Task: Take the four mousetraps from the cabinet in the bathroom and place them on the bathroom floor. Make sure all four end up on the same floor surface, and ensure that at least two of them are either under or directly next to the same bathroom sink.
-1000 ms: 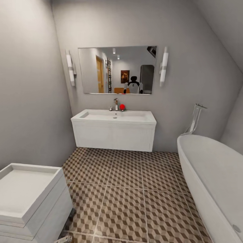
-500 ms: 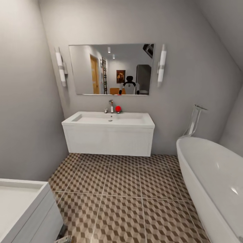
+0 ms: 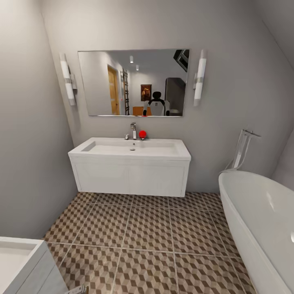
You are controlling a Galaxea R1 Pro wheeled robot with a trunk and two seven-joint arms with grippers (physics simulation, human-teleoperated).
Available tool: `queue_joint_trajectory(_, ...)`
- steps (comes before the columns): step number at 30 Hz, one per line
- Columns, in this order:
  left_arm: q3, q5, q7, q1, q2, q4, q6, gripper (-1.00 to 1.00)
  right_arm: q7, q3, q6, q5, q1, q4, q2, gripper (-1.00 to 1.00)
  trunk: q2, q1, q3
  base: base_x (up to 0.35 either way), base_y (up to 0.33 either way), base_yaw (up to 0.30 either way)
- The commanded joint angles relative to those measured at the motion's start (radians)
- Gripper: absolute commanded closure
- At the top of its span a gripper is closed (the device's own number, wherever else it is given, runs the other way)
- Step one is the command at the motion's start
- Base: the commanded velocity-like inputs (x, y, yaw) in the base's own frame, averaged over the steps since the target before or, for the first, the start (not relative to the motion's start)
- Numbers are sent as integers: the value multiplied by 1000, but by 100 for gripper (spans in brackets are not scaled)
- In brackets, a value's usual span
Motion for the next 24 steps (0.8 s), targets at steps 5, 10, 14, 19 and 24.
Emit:
queue_joint_trajectory(5, -8, 9, -2, -1, -1, 0, 4, 100, 3, -8, 2, 10, -1, 1, -1, 100, 0, 1, -1, 323, 0, 0)
queue_joint_trajectory(10, -8, 9, -2, -1, 0, 0, 4, 100, 3, -8, 2, 10, -1, 1, 0, 100, 0, 1, -1, 323, 0, 0)
queue_joint_trajectory(14, -8, 9, -2, -1, 0, 0, 4, 100, 3, -8, 2, 10, -1, 1, 1, 100, 0, 1, -1, 323, 0, 0)
queue_joint_trajectory(19, -8, 9, -2, -1, 0, 0, 4, 100, 2, -8, 2, 10, -1, 1, 1, 100, 0, 1, -1, 323, 0, 0)
queue_joint_trajectory(24, -8, 9, -2, -1, 0, 0, 4, 100, 1, -8, 0, 10, -1, 1, 1, 100, 0, 1, -1, 323, 0, 0)
